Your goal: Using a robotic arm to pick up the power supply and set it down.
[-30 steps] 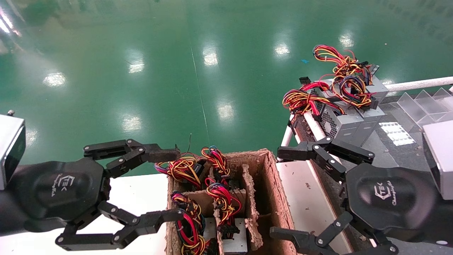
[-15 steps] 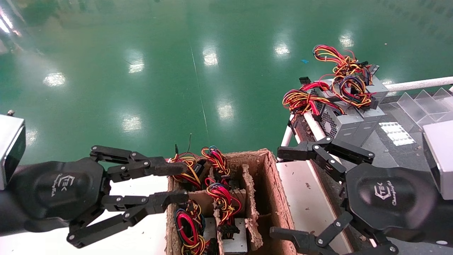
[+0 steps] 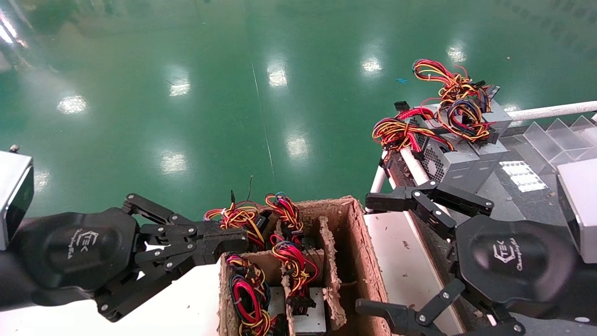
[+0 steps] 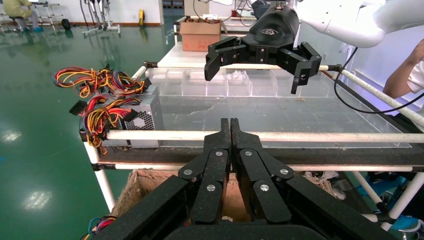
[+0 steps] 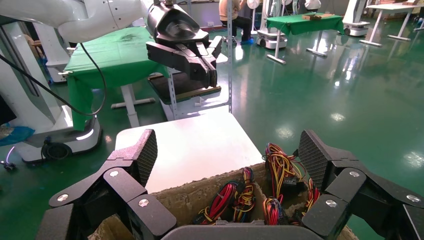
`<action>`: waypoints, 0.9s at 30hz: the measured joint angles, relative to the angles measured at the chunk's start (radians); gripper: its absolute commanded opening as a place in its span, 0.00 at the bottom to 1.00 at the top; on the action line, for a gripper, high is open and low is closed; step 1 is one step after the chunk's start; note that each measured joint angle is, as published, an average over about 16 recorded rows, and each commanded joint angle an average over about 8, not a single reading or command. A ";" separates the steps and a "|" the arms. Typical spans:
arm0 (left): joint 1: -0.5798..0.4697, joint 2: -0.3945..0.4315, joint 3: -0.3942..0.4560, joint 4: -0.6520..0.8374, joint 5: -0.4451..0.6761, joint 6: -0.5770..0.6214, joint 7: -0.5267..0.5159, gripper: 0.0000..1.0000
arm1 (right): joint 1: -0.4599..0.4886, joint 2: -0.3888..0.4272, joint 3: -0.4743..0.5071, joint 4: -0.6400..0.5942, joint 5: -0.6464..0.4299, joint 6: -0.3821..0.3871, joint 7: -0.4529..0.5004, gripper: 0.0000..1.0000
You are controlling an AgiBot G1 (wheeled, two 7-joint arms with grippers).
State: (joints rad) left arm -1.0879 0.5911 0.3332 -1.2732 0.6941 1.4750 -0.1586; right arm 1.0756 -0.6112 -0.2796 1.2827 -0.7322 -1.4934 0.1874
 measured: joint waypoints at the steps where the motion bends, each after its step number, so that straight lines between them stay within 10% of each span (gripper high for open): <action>1: 0.000 0.000 0.000 0.000 0.000 0.000 0.000 0.28 | 0.000 0.000 0.000 0.000 0.000 0.000 0.000 1.00; 7: 0.000 0.000 0.000 0.000 0.000 0.000 0.000 1.00 | -0.001 0.000 -0.001 -0.002 -0.003 0.004 0.001 1.00; 27: 0.000 0.000 0.000 0.000 0.000 0.000 0.000 1.00 | 0.124 -0.125 -0.157 -0.097 -0.270 0.104 0.134 1.00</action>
State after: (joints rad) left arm -1.0882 0.5911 0.3337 -1.2727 0.6939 1.4752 -0.1583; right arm 1.1992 -0.7366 -0.4362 1.1862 -1.0022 -1.3890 0.3218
